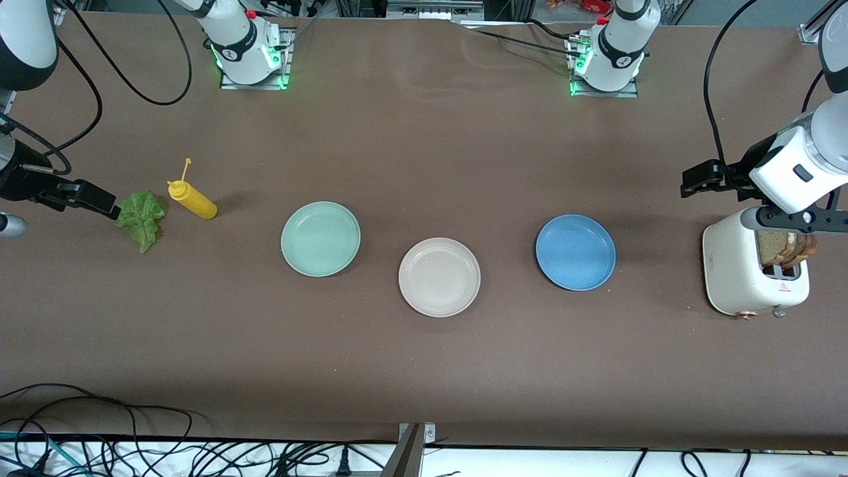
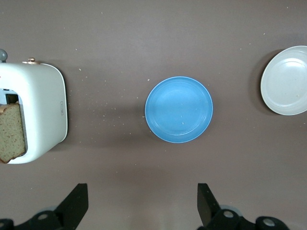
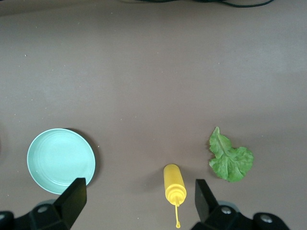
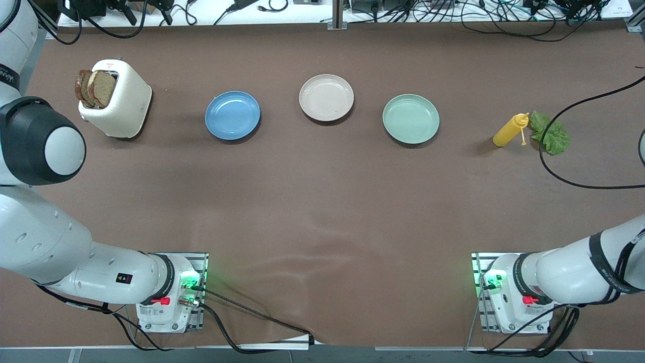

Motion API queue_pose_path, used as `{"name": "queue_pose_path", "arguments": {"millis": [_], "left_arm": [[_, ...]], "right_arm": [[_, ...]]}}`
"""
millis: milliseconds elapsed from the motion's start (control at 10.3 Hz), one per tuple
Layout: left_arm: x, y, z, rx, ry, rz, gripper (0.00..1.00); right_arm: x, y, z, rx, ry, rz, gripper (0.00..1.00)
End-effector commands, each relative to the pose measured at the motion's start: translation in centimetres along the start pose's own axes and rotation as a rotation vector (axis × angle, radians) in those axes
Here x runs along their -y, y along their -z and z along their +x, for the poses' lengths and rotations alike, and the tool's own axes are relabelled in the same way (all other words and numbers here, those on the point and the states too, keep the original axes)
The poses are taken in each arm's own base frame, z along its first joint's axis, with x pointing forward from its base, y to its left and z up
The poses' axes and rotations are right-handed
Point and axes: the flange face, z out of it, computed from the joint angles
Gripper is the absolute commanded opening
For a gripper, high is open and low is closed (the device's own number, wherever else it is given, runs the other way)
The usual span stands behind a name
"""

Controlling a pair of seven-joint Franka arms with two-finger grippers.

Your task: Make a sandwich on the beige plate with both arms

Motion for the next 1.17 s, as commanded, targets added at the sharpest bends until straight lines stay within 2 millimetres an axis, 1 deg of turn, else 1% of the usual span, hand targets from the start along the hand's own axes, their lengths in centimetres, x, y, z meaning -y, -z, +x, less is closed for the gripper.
{"name": "queue_pose_path", "arguments": {"millis": [0,292,389,1071], "left_arm": [[0.5,0.1,0.0,-0.007,0.009,-0.012,1.00],[0.7,0.3,-0.2,-0.009,0.017,-0.011,1.00],[1.5,0.3,-0.2,-0.010,0.027,-0.012,1.00],[1.6,0.0,-0.1,0.001,0.032,-0.012,1.00]], "right_arm": [[0.1,0.4,0.1,-0.004,0.014,0.004,1.00],[0.1,0.3,0.1,-0.003,0.013,0.005,1.00],[0.1,0.3,0.1,-0.003,0.013,0.005,1.00],[0.1,0.3,0.1,-0.001,0.012,0.005,1.00]]}}
